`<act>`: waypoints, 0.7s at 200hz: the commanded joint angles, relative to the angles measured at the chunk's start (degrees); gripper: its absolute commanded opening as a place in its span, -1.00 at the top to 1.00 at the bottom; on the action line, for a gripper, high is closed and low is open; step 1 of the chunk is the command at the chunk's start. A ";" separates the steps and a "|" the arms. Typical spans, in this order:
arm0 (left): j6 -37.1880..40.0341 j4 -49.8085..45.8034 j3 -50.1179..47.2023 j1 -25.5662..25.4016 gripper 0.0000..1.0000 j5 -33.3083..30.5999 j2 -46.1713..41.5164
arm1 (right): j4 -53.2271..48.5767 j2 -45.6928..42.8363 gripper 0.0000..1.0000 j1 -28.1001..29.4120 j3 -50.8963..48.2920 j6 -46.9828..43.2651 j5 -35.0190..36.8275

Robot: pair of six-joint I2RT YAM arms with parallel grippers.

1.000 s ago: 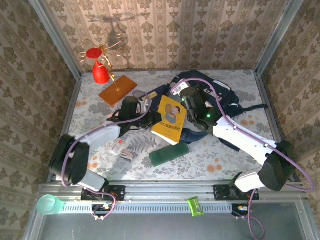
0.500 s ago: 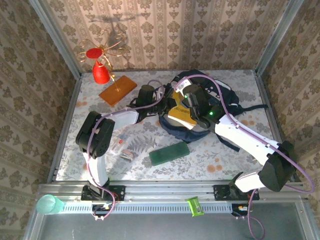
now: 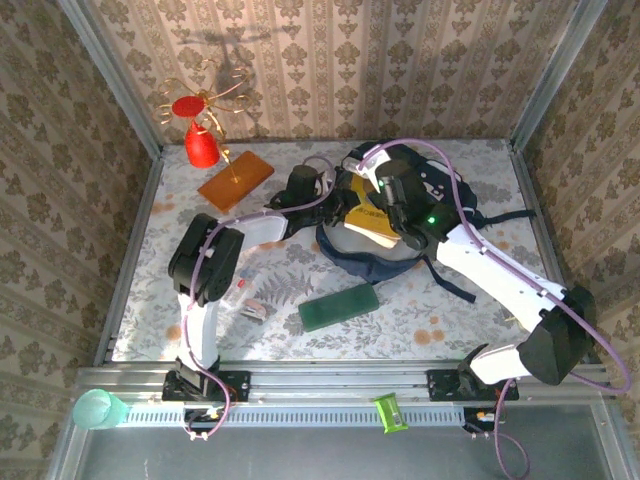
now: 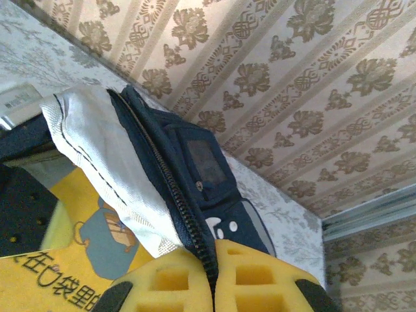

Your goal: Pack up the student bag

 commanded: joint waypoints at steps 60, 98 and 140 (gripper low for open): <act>4.23 1.73 10.15 -0.82 1.00 -6.91 6.09 | 1.99 -2.95 1.00 -2.35 3.86 7.48 -13.57; 1.39 7.68 10.82 -1.01 1.00 -10.88 8.19 | 2.01 -2.41 1.00 -2.44 3.94 8.38 -14.90; -1.40 12.35 12.45 -2.39 1.00 -13.92 11.61 | 2.16 -2.01 1.00 -2.86 2.96 9.85 -16.39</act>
